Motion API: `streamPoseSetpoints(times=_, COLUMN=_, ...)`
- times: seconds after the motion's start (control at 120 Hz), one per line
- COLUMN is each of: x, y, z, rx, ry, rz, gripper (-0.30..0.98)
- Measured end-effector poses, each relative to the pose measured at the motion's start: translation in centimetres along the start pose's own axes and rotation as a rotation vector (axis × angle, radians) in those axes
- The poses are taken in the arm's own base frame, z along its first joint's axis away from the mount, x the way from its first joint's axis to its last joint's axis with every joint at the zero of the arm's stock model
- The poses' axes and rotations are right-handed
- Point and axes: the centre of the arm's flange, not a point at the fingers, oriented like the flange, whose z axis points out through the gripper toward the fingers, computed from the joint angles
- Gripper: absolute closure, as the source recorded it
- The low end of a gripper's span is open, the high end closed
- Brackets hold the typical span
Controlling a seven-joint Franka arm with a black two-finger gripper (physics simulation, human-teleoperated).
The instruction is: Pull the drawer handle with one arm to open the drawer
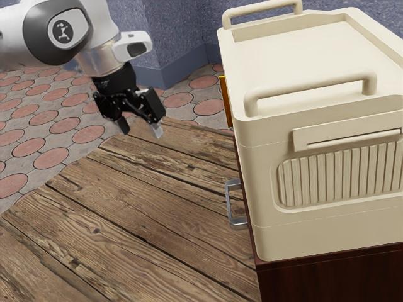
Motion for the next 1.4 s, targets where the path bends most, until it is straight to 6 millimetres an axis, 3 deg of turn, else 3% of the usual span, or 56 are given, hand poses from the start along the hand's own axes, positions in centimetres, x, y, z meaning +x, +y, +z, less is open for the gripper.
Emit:
streamPoseSetpoints(times=0.15, x=-0.1, y=0.8, z=-0.1, rx=-0.002, ry=0.0, rz=0.016, gripper=0.0)
streamPoseSetpoints(times=0.233, x=-2.8, y=1.3, z=-9.0, rx=-0.021, ry=0.149, rz=0.039, gripper=0.0)
streamPoseSetpoints(times=0.275, x=-4.1, y=1.3, z=-11.9, rx=-0.026, ry=0.192, rz=0.044, gripper=0.0)
streamPoseSetpoints(times=0.342, x=-5.2, y=0.5, z=-13.6, rx=-0.017, ry=0.205, rz=0.03, gripper=0.0)
streamPoseSetpoints(times=0.425, x=-5.2, y=-0.8, z=-13.5, rx=0.008, ry=0.188, rz=-0.005, gripper=0.0)
streamPoseSetpoints(times=0.483, x=-5.2, y=-0.9, z=-12.8, rx=0.012, ry=0.164, rz=-0.037, gripper=0.0)
streamPoseSetpoints(times=0.533, x=-4.8, y=-0.5, z=-11.1, rx=0.0, ry=0.121, rz=-0.056, gripper=0.0)
streamPoseSetpoints(times=0.642, x=-4.0, y=1.5, z=-5.2, rx=-0.072, ry=-0.027, rz=-0.072, gripper=0.0)
streamPoseSetpoints(times=0.717, x=-4.0, y=3.1, z=-2.5, rx=-0.127, ry=-0.093, rz=-0.08, gripper=0.0)
streamPoseSetpoints(times=0.75, x=-4.4, y=3.8, z=-2.1, rx=-0.151, ry=-0.11, rz=-0.083, gripper=0.0)
streamPoseSetpoints(times=0.817, x=-7.8, y=3.4, z=-2.0, rx=-0.213, ry=-0.116, rz=-0.111, gripper=0.01)
streamPoseSetpoints(times=0.867, x=-9.3, y=3.2, z=0.2, rx=-0.251, ry=-0.116, rz=-0.147, gripper=0.01)
streamPoseSetpoints(times=0.942, x=-9.7, y=4.5, z=3.6, rx=-0.304, ry=-0.088, rz=-0.182, gripper=0.02)
streamPoseSetpoints(times=1.167, x=-7.3, y=6.1, z=5.7, rx=-0.427, ry=0.021, rz=-0.338, gripper=0.05)
streamPoseSetpoints(times=1.4, x=-5.9, y=6.6, z=9.1, rx=-0.461, ry=0.063, rz=-0.483, gripper=0.22)
